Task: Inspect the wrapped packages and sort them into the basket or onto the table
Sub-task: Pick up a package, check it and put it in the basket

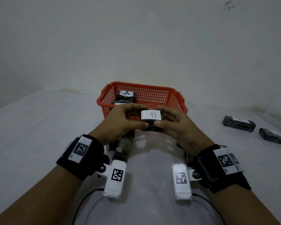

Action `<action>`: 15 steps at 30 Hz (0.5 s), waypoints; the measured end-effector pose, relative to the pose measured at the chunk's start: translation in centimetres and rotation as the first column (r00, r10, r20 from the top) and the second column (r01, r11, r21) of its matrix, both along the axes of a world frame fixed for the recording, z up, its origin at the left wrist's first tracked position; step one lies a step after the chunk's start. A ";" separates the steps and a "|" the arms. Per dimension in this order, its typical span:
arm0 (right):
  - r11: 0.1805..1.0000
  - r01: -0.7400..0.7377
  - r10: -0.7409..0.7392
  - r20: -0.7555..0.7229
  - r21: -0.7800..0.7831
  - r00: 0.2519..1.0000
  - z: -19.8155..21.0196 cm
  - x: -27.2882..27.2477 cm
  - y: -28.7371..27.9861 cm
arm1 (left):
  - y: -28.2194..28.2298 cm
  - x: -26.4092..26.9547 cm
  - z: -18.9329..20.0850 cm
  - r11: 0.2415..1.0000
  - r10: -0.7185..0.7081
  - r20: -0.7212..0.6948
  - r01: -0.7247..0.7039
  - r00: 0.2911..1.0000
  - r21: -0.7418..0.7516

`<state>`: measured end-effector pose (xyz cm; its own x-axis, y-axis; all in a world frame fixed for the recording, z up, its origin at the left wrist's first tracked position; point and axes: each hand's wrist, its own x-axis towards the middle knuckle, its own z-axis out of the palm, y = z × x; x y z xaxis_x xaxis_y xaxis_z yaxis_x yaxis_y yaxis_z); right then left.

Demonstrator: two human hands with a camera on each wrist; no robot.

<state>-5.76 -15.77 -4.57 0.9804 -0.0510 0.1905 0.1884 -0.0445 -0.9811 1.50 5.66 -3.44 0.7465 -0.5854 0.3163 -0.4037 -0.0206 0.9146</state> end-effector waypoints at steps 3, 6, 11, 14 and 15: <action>0.999 -0.007 0.011 -0.087 0.047 0.996 0.4 -0.1 0.5 | -0.3 -0.3 0.1 0.999 -0.031 -0.033 0.030 0.999 -0.029; 0.994 0.087 -0.080 -0.095 0.071 0.992 0.2 0.0 0.4 | -0.7 -0.6 0.2 0.995 -0.097 -0.087 0.094 0.991 -0.041; 0.995 0.103 -0.103 -0.029 -0.012 0.994 0.1 -0.4 0.2 | -0.9 -0.8 0.0 1.000 -0.027 -0.075 0.026 0.997 -0.010; 0.993 0.110 -0.111 -0.023 -0.044 0.994 0.1 -0.3 0.6 | -0.8 -0.6 -0.2 1.000 0.017 -0.072 -0.019 0.997 -0.023; 0.993 0.106 -0.108 -0.029 -0.044 0.994 0.0 -0.3 0.7 | -0.7 -0.6 -0.2 0.999 0.023 -0.069 -0.025 0.997 -0.023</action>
<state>-6.06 -15.07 -4.54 0.9751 -0.1486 0.1645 0.1500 -0.1042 -0.9832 0.94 4.94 -3.65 0.7809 -0.5597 0.2774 -0.3393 -0.0071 0.9407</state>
